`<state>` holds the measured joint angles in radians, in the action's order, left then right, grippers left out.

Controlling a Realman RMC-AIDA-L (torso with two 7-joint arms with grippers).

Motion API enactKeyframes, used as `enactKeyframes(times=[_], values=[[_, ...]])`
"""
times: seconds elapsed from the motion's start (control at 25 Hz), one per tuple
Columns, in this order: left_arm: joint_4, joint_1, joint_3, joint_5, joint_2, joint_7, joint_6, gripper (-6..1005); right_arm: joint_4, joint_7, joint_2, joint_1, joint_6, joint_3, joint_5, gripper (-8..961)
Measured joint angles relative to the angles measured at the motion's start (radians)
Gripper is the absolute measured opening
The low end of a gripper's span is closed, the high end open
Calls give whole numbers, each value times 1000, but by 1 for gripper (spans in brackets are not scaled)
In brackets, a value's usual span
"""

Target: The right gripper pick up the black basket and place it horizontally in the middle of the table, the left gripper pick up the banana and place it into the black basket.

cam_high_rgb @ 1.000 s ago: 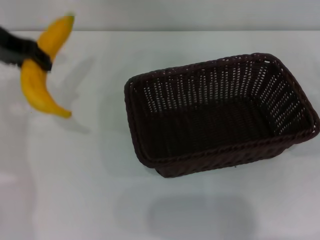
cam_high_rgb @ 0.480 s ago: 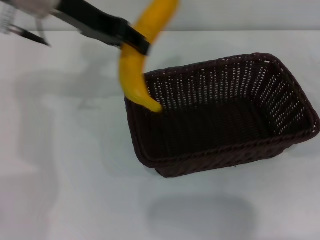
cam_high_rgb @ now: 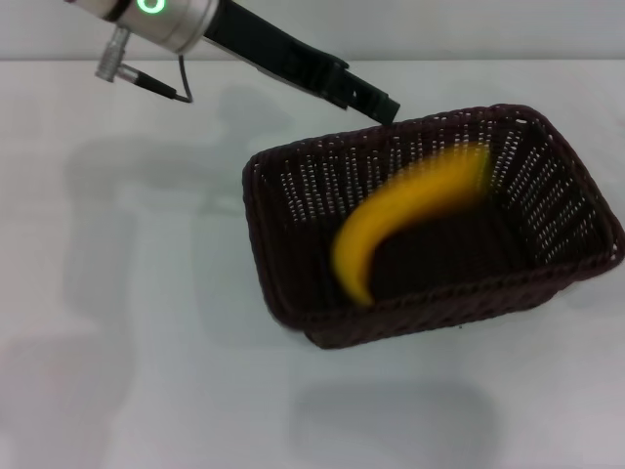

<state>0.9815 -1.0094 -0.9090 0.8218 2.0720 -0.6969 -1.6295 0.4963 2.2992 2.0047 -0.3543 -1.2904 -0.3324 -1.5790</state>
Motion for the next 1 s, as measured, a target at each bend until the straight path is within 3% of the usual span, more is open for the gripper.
enactKeyframes(times=[0.2,0.28,0.4,0.52,0.76,0.88,1.0], values=[[139,109,0,24,1,-86,52,671,12,6,-1,20,-32,12,-21,482],[196,185,-1,59,3,-137,105,749,10,19,0,24,-37,13,-37,482],[244,320,-3,201,5,-252,203,867,4,47,0,24,-36,13,-47,482],[228,462,-4,437,7,-421,298,866,-13,70,2,23,-35,13,-75,482],[24,700,-7,932,9,-933,318,864,-76,78,3,22,-38,12,-173,482],[-164,757,-25,1153,12,-1217,300,864,-89,100,3,20,-35,13,-175,482],[-414,768,-35,1373,13,-1531,234,863,-120,154,3,17,-48,13,-194,482]])
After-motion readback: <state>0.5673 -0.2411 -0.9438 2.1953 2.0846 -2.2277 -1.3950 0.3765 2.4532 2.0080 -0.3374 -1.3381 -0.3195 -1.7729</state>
